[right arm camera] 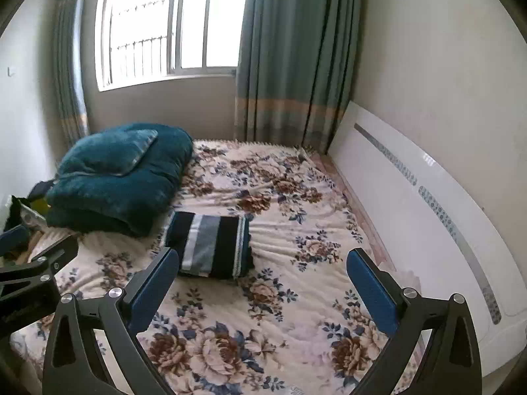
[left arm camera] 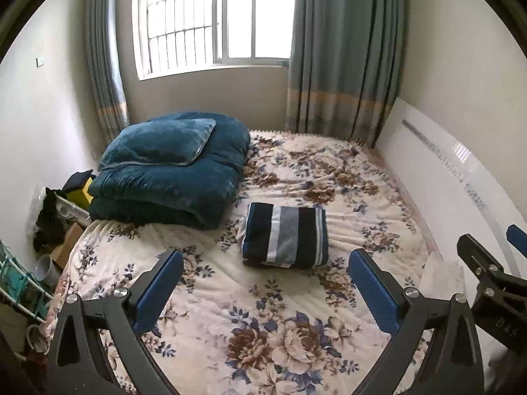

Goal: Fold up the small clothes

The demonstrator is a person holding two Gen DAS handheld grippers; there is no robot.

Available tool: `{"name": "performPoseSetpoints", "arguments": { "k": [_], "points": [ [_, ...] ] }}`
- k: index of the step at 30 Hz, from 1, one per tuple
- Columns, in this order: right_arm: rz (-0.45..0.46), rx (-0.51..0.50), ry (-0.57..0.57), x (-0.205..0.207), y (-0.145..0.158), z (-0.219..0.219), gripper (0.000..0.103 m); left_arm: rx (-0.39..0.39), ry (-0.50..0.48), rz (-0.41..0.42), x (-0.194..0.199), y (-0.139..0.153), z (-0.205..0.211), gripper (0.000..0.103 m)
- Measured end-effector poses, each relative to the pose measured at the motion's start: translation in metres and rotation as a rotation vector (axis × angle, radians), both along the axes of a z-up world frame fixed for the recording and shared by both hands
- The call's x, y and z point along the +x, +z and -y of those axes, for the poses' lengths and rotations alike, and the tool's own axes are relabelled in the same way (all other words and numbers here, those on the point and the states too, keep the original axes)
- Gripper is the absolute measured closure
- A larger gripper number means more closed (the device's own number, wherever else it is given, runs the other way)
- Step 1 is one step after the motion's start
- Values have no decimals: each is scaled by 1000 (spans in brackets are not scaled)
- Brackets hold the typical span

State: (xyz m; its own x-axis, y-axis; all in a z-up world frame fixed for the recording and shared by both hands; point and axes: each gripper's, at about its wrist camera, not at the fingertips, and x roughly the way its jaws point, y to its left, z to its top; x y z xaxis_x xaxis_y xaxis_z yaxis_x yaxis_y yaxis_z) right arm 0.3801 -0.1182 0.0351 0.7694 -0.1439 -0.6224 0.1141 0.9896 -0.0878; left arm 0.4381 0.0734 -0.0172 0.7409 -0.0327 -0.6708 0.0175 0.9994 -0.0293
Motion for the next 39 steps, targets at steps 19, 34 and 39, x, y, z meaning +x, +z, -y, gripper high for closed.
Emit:
{"name": "performPoseSetpoints", "arguments": {
  "k": [19,34,39],
  "points": [
    [71,35,16,-86,50,-3,0,-10,20,41,-54,26,2,0],
    [74,45,53,-78,53,-4,0,-11,45,51,-62,28,-1,0],
    [69,48,57,-79,52,-5,0,-8,43,56,-63,27,-2,0]
  ]
}}
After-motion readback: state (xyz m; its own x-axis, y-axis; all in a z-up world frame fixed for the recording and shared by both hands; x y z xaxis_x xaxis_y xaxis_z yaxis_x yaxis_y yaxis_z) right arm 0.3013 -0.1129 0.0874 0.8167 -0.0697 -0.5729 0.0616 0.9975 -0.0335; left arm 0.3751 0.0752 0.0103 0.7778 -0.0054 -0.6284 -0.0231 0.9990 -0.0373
